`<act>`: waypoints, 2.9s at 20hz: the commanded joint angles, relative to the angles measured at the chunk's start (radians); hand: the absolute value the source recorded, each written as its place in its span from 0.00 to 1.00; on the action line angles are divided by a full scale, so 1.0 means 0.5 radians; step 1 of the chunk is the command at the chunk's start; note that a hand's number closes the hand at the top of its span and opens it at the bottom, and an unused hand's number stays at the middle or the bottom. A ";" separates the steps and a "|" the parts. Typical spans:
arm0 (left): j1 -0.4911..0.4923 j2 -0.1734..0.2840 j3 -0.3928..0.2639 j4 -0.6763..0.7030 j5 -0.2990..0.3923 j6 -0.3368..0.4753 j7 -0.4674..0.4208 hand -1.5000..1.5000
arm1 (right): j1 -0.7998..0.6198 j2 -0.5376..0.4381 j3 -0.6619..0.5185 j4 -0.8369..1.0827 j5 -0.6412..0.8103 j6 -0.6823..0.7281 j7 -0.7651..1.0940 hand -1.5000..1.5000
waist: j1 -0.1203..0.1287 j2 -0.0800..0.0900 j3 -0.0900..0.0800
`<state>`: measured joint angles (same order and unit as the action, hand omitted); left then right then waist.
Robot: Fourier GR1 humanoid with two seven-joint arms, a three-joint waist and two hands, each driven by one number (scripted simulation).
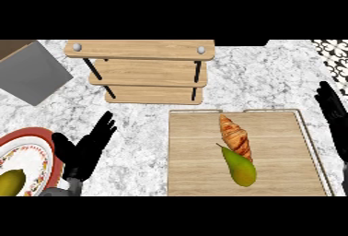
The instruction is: Pick the croissant from the tray and place it in the tiered shelf
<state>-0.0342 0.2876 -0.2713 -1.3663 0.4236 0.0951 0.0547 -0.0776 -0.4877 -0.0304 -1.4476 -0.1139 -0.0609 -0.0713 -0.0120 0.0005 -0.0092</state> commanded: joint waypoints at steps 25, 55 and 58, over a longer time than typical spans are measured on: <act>0.061 0.192 0.269 0.011 -0.114 0.063 0.340 0.50 | -0.230 -0.657 0.168 -0.805 0.229 0.898 0.614 0.00 | 0.039 -0.008 0.016; 0.008 0.044 0.392 0.048 -0.268 0.030 0.373 0.50 | -0.622 0.240 1.146 -0.652 1.550 0.850 2.113 0.00 | 0.030 -0.002 0.018; -0.034 -0.016 0.405 0.246 -0.280 -0.033 0.239 0.50 | -0.564 0.254 1.192 -0.809 1.664 0.910 2.235 0.00 | 0.018 -0.002 0.017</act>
<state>-0.0517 0.3046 -0.0727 -1.3137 0.2913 0.1037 0.2109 -0.3825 -0.3844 0.5428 -1.8243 0.6493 0.3582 0.9540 0.0012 -0.0032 0.0033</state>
